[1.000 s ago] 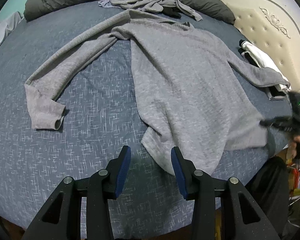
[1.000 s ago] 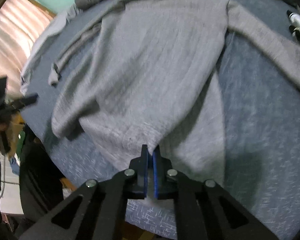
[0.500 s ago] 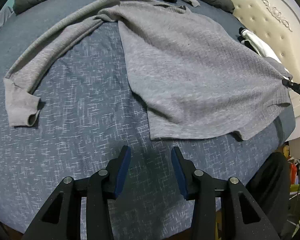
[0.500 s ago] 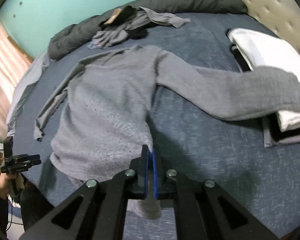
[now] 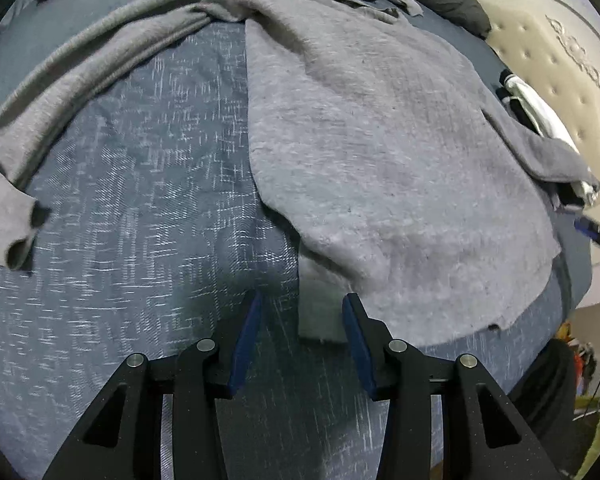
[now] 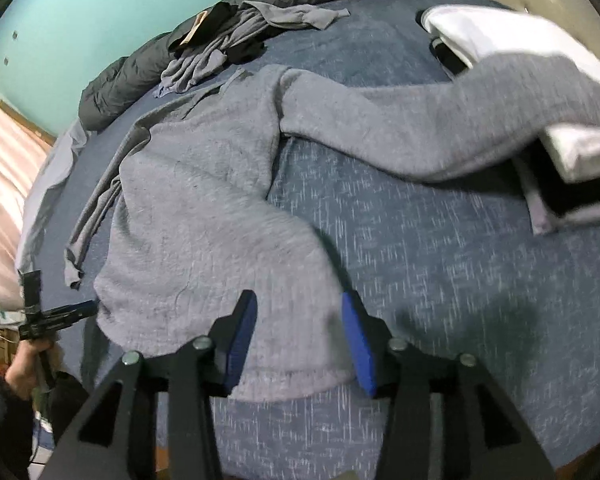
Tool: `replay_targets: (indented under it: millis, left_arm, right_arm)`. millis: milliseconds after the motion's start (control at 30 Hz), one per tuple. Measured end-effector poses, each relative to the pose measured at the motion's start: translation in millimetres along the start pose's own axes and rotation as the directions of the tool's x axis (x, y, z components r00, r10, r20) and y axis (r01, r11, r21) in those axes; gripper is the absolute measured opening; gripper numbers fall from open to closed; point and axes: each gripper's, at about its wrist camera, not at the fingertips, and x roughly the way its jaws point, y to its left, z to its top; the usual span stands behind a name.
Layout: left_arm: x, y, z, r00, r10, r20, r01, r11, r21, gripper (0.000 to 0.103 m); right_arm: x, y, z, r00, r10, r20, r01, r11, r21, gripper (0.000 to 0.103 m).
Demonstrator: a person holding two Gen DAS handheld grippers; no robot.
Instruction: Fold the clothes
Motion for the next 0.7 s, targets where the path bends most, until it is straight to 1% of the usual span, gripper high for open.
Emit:
replay_targets:
  millis: [67, 100, 133, 200, 233, 300, 400, 500, 600, 700]
  left_arm:
    - [5, -1, -1, 1.0, -0.021, -0.008, 0.021, 1.0, 0.002, 0.045]
    - [8, -1, -2, 0.999, -0.032, -0.012, 0.032, 0.999, 0.004, 0.04]
    - [9, -3, -3, 0.999, -0.046, -0.017, 0.046, 0.999, 0.011, 0.026]
    - [11, -7, -5, 0.998, -0.055, -0.022, 0.055, 0.998, 0.026, 0.016]
    - [11, -10, -6, 0.999, -0.05, -0.022, 0.051, 0.998, 0.039, 0.009]
    - [7, -14, -6, 0.999, -0.047, -0.014, 0.048, 0.997, 0.062, 0.007]
    - [-11, -15, -6, 0.998, -0.057, 0.026, 0.054, 0.995, 0.083, 0.006]
    - [-38, -11, -9, 0.994, -0.084, 0.073, 0.076, 0.992, 0.105, 0.006]
    - [-71, -8, -18, 0.987, -0.118, 0.112, 0.103, 0.987, 0.126, 0.006]
    - [-97, -3, -28, 0.98, -0.143, 0.141, 0.125, 0.984, 0.123, 0.006]
  right_arm:
    - [2, -5, -7, 0.999, 0.016, -0.028, -0.015, 1.0, 0.01, 0.046]
    - [4, -7, -11, 0.999, 0.022, -0.042, -0.021, 1.0, 0.014, 0.047]
    - [6, -7, -15, 0.998, 0.013, -0.057, -0.013, 1.0, 0.007, 0.048]
    - [10, -9, -23, 0.997, -0.001, -0.083, 0.001, 1.0, -0.001, 0.053]
    - [13, -10, -26, 0.996, -0.007, -0.093, 0.007, 1.0, -0.002, 0.053]
    - [17, -14, -33, 0.994, -0.024, -0.109, 0.025, 1.0, 0.008, 0.054]
    - [21, -19, -38, 0.991, -0.049, -0.125, 0.051, 0.999, 0.014, 0.054]
    - [21, -21, -40, 0.99, -0.061, -0.128, 0.064, 0.998, 0.019, 0.054]
    - [17, -22, -41, 0.992, -0.053, -0.119, 0.057, 0.998, 0.026, 0.054]
    - [14, -19, -40, 0.992, -0.061, -0.114, 0.063, 0.998, 0.018, 0.055]
